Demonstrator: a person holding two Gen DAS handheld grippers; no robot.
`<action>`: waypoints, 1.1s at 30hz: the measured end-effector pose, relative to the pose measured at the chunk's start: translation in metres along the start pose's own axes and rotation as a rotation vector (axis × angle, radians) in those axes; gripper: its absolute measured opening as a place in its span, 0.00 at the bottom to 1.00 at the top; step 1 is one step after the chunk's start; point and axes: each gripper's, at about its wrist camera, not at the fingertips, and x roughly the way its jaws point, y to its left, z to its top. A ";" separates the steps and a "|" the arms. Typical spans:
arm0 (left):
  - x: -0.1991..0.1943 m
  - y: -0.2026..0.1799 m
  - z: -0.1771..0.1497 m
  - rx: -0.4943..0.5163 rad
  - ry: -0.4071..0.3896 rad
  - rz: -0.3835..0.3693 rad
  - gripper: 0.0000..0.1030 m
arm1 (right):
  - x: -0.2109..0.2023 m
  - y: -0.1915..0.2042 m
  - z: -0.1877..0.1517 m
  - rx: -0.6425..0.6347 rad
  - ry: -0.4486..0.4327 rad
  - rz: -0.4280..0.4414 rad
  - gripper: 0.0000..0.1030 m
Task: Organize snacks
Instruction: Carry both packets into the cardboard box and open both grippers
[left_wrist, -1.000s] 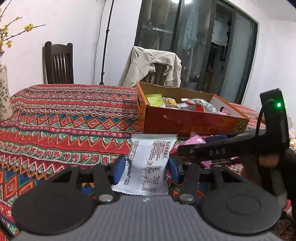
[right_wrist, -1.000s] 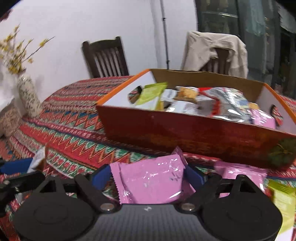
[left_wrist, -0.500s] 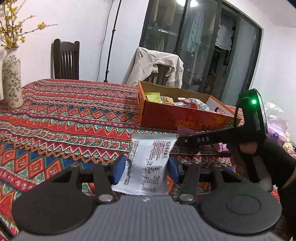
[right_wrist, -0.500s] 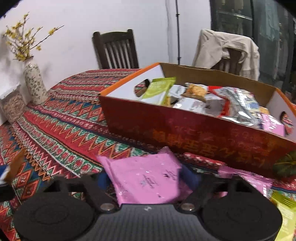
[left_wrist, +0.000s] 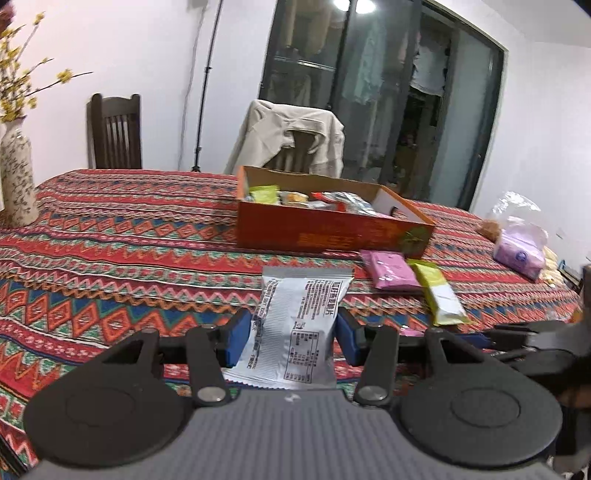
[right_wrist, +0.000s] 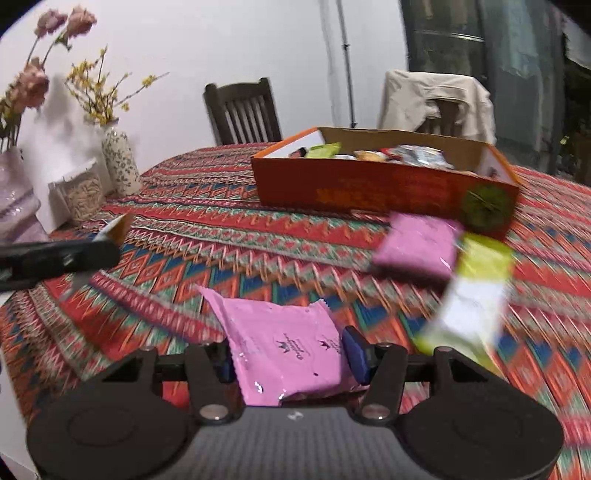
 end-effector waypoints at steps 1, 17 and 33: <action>0.001 -0.005 -0.001 0.007 0.002 -0.007 0.49 | -0.012 -0.004 -0.007 0.013 -0.008 -0.003 0.53; 0.043 -0.038 0.045 0.075 0.005 -0.096 0.49 | -0.070 -0.049 0.002 0.039 -0.147 -0.030 0.53; 0.260 0.002 0.171 -0.019 0.112 -0.072 0.49 | 0.042 -0.154 0.176 0.015 -0.163 -0.066 0.53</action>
